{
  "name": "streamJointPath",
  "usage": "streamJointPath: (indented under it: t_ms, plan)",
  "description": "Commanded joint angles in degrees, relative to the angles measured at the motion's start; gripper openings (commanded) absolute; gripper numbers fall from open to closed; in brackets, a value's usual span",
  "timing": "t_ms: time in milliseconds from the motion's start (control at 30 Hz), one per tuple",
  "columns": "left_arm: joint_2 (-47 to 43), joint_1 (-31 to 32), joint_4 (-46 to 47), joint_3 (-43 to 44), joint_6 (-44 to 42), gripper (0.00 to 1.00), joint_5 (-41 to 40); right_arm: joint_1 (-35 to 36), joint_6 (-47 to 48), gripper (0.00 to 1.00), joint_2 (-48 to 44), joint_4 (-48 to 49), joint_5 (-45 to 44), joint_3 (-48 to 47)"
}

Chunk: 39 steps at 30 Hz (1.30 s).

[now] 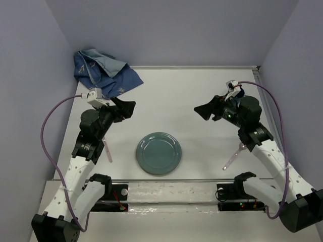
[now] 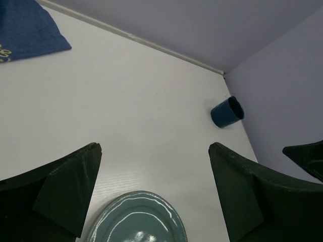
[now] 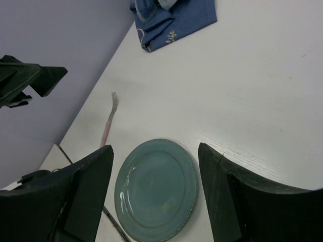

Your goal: Set the dinner table for one person

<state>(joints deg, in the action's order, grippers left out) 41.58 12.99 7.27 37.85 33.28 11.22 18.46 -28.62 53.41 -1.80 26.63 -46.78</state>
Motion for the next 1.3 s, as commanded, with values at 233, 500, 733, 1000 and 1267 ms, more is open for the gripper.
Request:
streamJointPath:
  t_ms: [233, 500, 733, 1000, 1267]
  plan:
    - [16.3, -3.4, 12.2, 11.5, 7.8, 0.99, 0.7, 0.2, 1.0, 0.0, -0.8, 1.1, -1.1, 0.0]
    - [44.3, 1.8, -0.8, 33.3, -2.7, 0.28, -24.4, 0.2, 0.5, 0.15, -2.3, 1.1, 1.7, 2.7]
    - [68.1, 4.7, -10.2, 53.1, -9.3, 0.47, -37.7, 0.2, 0.9, 0.42, -2.5, 1.2, 4.5, 4.6]
    - [83.1, 4.7, -18.9, 69.5, -17.0, 0.58, -41.9, 0.2, 0.6, 0.47, -3.0, 1.1, 6.1, 5.9]
    - [93.3, 2.1, -25.1, 79.0, -16.1, 0.58, -39.2, 0.2, 0.6, 0.47, -3.3, 1.2, 6.1, 6.5]
